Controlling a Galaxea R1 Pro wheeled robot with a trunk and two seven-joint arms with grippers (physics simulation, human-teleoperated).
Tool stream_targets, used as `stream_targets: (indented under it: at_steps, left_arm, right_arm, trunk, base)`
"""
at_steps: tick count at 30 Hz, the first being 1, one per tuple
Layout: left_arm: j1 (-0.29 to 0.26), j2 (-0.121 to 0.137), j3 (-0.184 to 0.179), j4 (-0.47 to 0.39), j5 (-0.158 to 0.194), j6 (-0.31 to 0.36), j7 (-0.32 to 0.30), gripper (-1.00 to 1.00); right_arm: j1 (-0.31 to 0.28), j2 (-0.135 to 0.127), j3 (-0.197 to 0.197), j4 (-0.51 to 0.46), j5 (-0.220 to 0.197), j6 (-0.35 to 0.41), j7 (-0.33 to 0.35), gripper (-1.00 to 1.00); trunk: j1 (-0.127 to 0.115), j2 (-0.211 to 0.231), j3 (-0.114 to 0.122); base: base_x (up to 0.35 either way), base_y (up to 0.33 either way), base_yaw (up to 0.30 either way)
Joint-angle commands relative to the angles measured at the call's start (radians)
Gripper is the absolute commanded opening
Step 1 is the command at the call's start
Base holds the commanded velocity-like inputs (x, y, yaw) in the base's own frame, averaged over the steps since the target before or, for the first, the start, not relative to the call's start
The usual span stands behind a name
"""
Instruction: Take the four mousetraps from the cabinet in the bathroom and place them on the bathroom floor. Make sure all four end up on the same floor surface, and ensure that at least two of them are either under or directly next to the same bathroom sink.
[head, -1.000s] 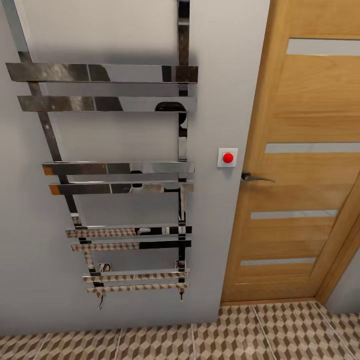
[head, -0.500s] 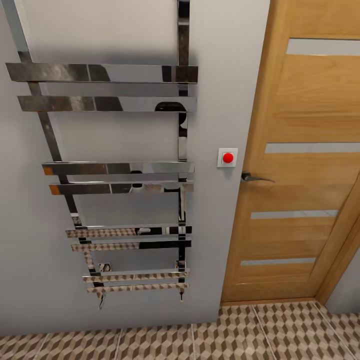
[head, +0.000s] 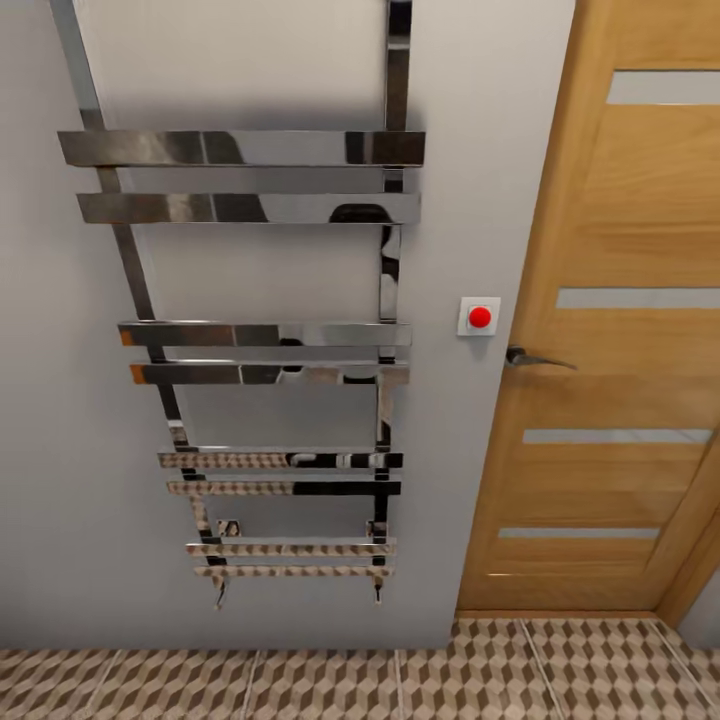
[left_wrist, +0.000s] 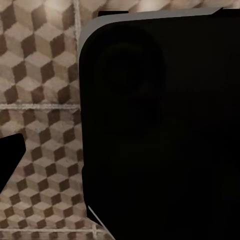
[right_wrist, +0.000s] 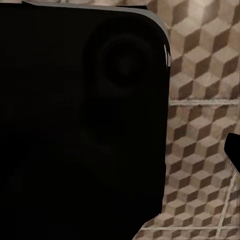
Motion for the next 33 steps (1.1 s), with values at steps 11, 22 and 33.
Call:
stream_targets:
  at_steps: [11, 22, 33]
  left_arm:
    - [0.000, 0.000, 0.000, 0.000, 0.000, -0.002, 0.000, 1.00]
    - [0.000, 0.000, -0.001, 0.000, 0.000, -0.002, 0.000, 1.00]
    - [0.000, 0.000, -0.001, 0.000, 0.000, -0.002, 0.000, 1.00]
  right_arm:
    - [0.000, 0.000, 0.000, 0.000, -0.001, -0.004, 0.000, 1.00]
    - [0.000, 0.000, 0.000, 0.000, -0.001, -0.004, 0.000, 1.00]
    - [0.000, 0.000, 0.000, 0.000, -0.001, -0.004, 0.000, 1.00]
  trunk:
    - [0.000, 0.000, -0.001]
    - [0.000, 0.000, -0.001]
    - [0.000, 0.000, -0.001]
  base:
    - [0.000, 0.000, 0.270]
    - [0.000, 0.000, 0.281]
    - [0.000, 0.000, 0.282]
